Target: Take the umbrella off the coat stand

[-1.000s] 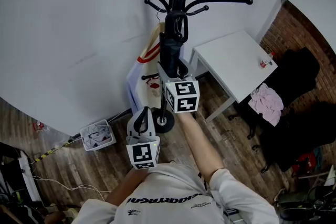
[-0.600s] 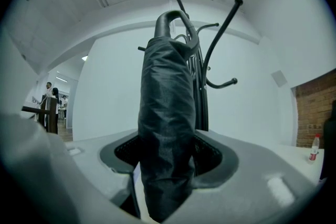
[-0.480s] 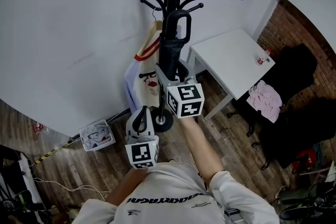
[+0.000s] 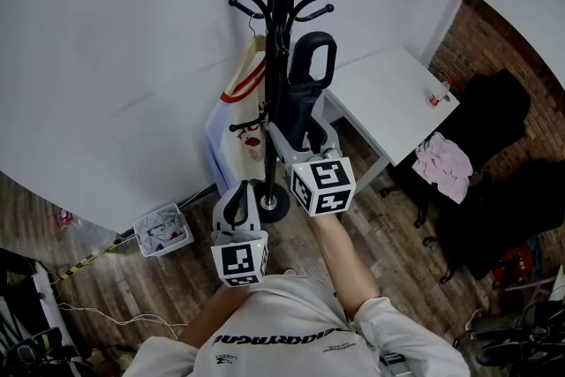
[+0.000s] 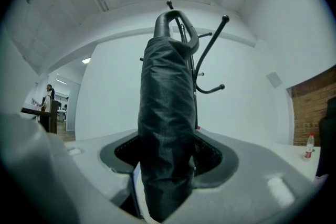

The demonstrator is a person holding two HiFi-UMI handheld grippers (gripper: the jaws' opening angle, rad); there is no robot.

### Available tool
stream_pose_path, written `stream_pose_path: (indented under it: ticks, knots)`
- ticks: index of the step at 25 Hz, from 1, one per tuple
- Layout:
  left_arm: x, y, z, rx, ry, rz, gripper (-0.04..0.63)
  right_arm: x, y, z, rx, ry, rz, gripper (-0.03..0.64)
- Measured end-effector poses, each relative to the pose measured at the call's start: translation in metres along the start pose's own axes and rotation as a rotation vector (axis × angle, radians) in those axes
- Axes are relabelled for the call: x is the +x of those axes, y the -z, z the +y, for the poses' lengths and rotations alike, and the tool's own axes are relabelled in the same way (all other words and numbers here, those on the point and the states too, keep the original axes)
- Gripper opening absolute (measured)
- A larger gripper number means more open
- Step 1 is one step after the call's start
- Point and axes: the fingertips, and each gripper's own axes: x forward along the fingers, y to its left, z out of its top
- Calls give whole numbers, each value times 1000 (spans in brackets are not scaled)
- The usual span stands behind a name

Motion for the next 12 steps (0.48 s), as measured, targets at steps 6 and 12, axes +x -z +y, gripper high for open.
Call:
stream_pose_path:
  ticks: [6,12]
  knots:
    - [-6,-9,-6,-9,6,-15,-3,-24,12,2,10,4,10,273]
    - [-8,-12,-13,-7,14,-25,-3,-40,30,4,23,6,29,273]
